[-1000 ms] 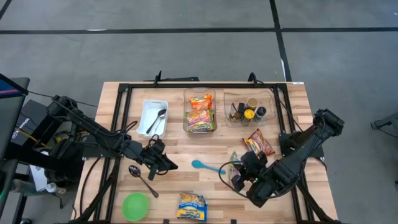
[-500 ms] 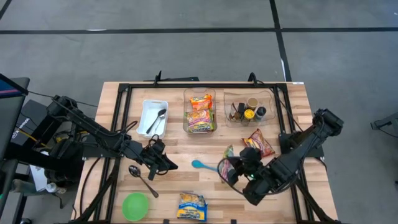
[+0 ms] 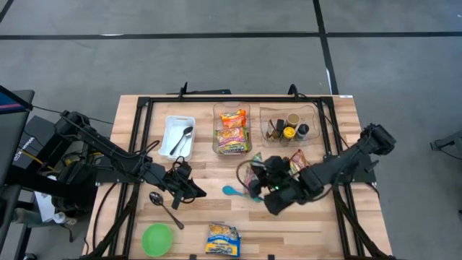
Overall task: Pick & Place Food Item
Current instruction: Put the green noodle pack into the left transparent bin
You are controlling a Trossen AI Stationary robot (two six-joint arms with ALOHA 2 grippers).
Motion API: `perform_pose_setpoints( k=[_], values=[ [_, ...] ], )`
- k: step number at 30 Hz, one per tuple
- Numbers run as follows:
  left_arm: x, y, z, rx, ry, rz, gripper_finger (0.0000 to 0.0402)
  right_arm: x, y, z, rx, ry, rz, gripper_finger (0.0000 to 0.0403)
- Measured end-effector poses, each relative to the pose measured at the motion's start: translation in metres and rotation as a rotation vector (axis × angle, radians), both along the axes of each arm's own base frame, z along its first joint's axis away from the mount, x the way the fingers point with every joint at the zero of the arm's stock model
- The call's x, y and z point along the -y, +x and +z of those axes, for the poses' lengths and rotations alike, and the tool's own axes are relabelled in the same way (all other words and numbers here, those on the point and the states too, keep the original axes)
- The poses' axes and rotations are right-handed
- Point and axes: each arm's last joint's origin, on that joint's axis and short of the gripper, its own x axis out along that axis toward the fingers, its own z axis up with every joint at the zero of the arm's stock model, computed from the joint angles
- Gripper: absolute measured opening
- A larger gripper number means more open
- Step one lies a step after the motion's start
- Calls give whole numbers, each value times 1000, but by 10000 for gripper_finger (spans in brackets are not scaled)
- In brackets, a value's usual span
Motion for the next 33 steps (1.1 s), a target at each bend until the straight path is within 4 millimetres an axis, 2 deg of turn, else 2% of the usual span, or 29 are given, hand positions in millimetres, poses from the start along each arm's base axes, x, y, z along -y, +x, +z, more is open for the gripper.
perform_pose_setpoints(
  k=[5,10,18,26,33],
  values=[
    [0,0,0,0,0,1,0,24,24,9,40,-63,8,0],
    [0,0,0,0,0,1,0,57,48,22,112,-131,-19,0],
    [0,0,0,0,0,1,0,133,76,43,179,-206,86,0],
    [0,0,0,0,1,5,0,212,75,46,148,-250,128,0],
    [0,0,0,0,-1,5,0,257,65,45,141,-226,89,0]
  ],
)
